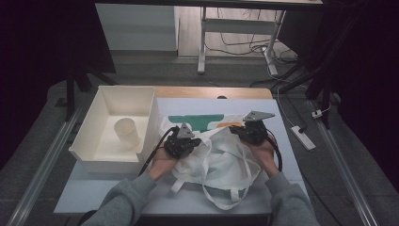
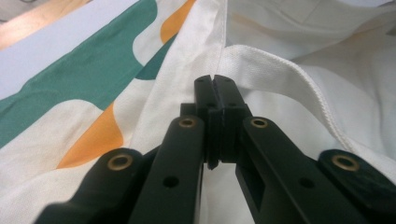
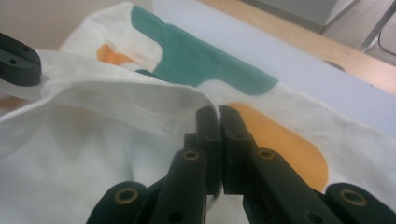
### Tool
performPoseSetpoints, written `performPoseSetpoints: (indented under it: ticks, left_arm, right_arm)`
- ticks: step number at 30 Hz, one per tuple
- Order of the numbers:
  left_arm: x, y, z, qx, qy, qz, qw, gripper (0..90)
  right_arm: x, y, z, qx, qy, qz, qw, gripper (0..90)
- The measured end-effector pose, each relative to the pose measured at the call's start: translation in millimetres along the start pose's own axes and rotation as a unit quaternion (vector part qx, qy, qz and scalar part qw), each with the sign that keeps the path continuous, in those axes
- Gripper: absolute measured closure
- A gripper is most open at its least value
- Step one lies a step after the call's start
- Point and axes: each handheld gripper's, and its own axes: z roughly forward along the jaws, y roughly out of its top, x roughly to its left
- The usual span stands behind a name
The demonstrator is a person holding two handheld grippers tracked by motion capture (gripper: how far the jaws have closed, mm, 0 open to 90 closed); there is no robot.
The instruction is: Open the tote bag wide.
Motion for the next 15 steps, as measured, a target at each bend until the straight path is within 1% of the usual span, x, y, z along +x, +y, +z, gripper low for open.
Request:
performPoseSetpoints:
  ticks: [3, 5, 8, 12, 15]
  left_arm:
    - [5.1, -1.6, 7.3, 0.013, -0.007, -0.010, 0.9998, 89.0]
    - [6.5, -2.9, 10.6, 0.019, -0.007, -0.012, 0.9997, 89.0]
    - [8.0, -3.6, 11.3, 0.022, -0.010, -0.013, 0.9996, 88.9]
    - [8.5, -4.8, 13.7, 0.030, -0.009, -0.013, 0.9994, 88.7]
    - [9.7, -5.7, 14.7, 0.032, -0.012, -0.014, 0.9993, 88.4]
  right_arm:
    - [-5.1, -6.7, 11.4, 0.022, 0.003, 0.015, 0.9996, 88.7]
    - [-6.8, -12.7, 18.2, 0.032, 0.006, 0.023, 0.9992, 88.7]
    - [-7.8, -16.1, 21.2, 0.033, 0.010, 0.027, 0.9990, 88.7]
    - [-5.0, -16.4, 22.1, 0.037, 0.004, 0.019, 0.9991, 88.7]
    - [-5.0, -18.4, 23.6, 0.038, 0.005, 0.023, 0.9990, 88.2]
